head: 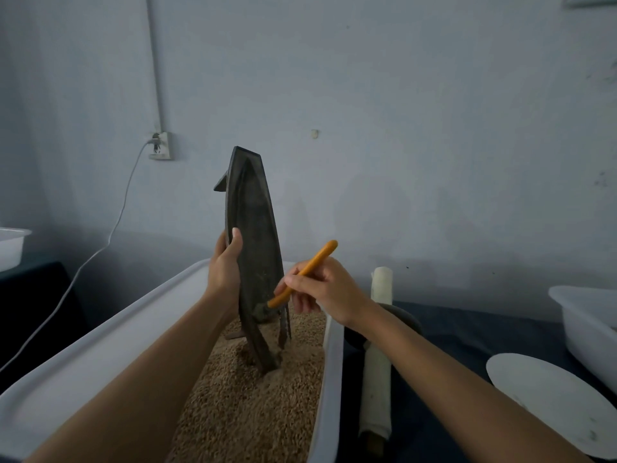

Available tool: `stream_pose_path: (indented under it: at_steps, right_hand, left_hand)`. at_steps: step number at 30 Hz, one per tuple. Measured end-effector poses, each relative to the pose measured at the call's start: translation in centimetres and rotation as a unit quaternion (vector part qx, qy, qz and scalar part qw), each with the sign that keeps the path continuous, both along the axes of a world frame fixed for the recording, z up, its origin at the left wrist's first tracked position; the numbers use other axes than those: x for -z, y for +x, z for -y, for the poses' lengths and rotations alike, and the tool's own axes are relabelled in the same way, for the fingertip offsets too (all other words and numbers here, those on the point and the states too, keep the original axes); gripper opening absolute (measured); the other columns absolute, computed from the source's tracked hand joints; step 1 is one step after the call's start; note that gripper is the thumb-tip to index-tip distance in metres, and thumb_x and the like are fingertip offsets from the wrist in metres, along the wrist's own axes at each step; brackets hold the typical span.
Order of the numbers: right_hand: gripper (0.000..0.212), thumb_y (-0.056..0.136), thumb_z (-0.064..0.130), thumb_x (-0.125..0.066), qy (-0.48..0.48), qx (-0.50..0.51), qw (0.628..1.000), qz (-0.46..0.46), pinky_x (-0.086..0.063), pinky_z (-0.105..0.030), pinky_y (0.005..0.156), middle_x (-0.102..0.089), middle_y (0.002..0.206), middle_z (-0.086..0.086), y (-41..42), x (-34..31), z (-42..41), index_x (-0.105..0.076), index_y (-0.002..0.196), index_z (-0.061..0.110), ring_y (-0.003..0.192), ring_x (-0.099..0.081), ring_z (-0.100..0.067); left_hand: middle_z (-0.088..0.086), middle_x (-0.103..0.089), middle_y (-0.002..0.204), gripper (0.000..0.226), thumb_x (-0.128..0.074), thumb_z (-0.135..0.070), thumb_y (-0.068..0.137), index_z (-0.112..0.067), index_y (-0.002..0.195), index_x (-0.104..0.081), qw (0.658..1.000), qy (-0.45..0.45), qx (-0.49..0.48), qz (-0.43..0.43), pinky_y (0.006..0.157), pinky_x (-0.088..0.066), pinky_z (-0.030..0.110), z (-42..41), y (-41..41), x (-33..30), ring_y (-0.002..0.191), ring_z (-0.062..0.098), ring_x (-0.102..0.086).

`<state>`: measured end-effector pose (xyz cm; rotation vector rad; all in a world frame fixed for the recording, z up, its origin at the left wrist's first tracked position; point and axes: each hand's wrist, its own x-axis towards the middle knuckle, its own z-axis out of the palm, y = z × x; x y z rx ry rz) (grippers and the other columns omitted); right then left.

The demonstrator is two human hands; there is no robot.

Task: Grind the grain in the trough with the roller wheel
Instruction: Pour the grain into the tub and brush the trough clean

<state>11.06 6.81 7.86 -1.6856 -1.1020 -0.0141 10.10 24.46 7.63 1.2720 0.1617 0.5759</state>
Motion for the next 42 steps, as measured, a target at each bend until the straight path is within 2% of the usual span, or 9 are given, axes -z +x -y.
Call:
stream_pose_path:
  at_steps: [3, 8, 12, 15, 20, 26, 29, 33, 42]
  right_hand:
    - [0.026, 0.098, 0.008, -0.051, 0.035, -0.002, 0.999, -0.014, -0.042, -0.014, 0.047, -0.060, 0.057, -0.009, -0.2, -0.3, 0.7, -0.069, 0.085, -0.004, 0.045, -0.054, -0.011]
    - [0.021, 0.098, 0.005, -0.050, 0.066, 0.023, 0.997, -0.027, -0.050, -0.026, 0.055, -0.064, 0.068, -0.016, -0.9, -0.1, -0.2, -0.068, 0.094, -0.005, 0.058, -0.060, -0.024]
    - [0.027, 0.098, 0.004, -0.048, 0.025, 0.032, 0.998, -0.042, -0.043, -0.017, 0.047, -0.060, 0.058, -0.008, -1.5, 0.3, 0.1, -0.068, 0.082, -0.003, 0.047, -0.055, -0.011]
    - [0.031, 0.097, 0.003, -0.046, 0.060, 0.054, 0.994, -0.071, -0.038, -0.013, 0.040, -0.058, 0.053, -0.011, -1.7, -0.1, 0.9, -0.067, 0.076, -0.006, 0.038, -0.050, -0.008]
    - [0.026, 0.099, 0.008, -0.048, 0.096, 0.062, 0.989, -0.097, -0.048, -0.020, 0.048, -0.064, 0.064, -0.011, -2.3, -0.5, 0.1, -0.066, 0.083, 0.000, 0.049, -0.058, -0.014]
    - [0.034, 0.095, 0.004, -0.047, 0.113, 0.133, 0.976, -0.128, -0.035, -0.013, 0.036, -0.054, 0.045, -0.005, -2.2, -0.3, 0.4, -0.064, 0.066, -0.002, 0.032, -0.047, -0.007]
    - [0.029, 0.097, 0.007, -0.048, 0.140, 0.114, 0.976, -0.122, -0.043, -0.016, 0.043, -0.061, 0.056, -0.008, -2.2, -1.1, -0.2, -0.067, 0.076, -0.001, 0.043, -0.055, -0.011]
    - [0.027, 0.100, 0.011, -0.046, 0.094, 0.088, 0.982, -0.139, -0.050, -0.021, 0.055, -0.065, 0.070, -0.012, -2.2, -1.0, -1.7, -0.067, 0.090, -0.002, 0.057, -0.060, -0.016]
    - [0.034, 0.095, 0.007, -0.046, 0.078, 0.170, 0.970, -0.158, -0.034, -0.011, 0.036, -0.053, 0.042, -0.002, -3.2, -0.1, 0.6, -0.064, 0.068, -0.003, 0.032, -0.046, -0.006]
  left_hand:
    - [0.004, -0.043, 0.143, 0.055, -0.040, -0.053, 0.094, -0.028, 0.143, -0.034, 1.000, -0.001, -0.013, 0.005, 0.104, -0.038, 0.055, 0.0, 0.1, 0.0, 0.128, 0.030, -0.044]
    - [0.000, -0.039, 0.146, 0.058, -0.041, -0.054, 0.093, -0.028, 0.145, -0.032, 0.999, 0.015, -0.036, 0.020, 0.109, -0.030, 0.054, 0.0, 0.3, 0.0, 0.134, 0.026, -0.037]
    - [0.002, -0.045, 0.141, 0.052, -0.041, -0.052, 0.095, -0.029, 0.141, -0.036, 0.999, 0.011, -0.038, 0.036, 0.105, -0.037, 0.054, -0.1, 0.2, 0.0, 0.128, 0.028, -0.043]
    - [0.003, -0.047, 0.138, 0.050, -0.042, -0.050, 0.096, -0.029, 0.140, -0.038, 0.998, 0.000, -0.042, 0.047, 0.103, -0.039, 0.054, -0.2, 0.2, -0.1, 0.125, 0.028, -0.047]
    - [0.002, -0.044, 0.142, 0.052, -0.042, -0.050, 0.095, -0.029, 0.142, -0.035, 0.996, -0.032, -0.042, 0.065, 0.106, -0.035, 0.054, -0.2, 0.2, -0.4, 0.130, 0.028, -0.042]
    - [0.002, -0.043, 0.142, 0.051, -0.042, -0.049, 0.095, -0.029, 0.142, -0.035, 0.995, -0.050, -0.043, 0.076, 0.106, -0.033, 0.057, -0.3, -0.2, -0.3, 0.130, 0.028, -0.041]
    - [0.002, -0.043, 0.142, 0.052, -0.042, -0.048, 0.095, -0.028, 0.142, -0.035, 0.994, -0.055, -0.045, 0.079, 0.106, -0.034, 0.056, -0.3, -0.2, -0.4, 0.130, 0.028, -0.041]
    - [-0.001, -0.042, 0.143, 0.052, -0.042, -0.049, 0.095, -0.029, 0.143, -0.034, 0.994, -0.046, -0.061, 0.082, 0.108, -0.033, 0.051, -0.1, -0.2, -0.4, 0.131, 0.024, -0.040]
    - [0.000, -0.047, 0.138, 0.045, -0.043, -0.040, 0.098, -0.027, 0.140, -0.039, 0.991, 0.011, -0.065, 0.117, 0.106, -0.037, 0.052, -0.2, -0.6, -0.8, 0.126, 0.024, -0.045]
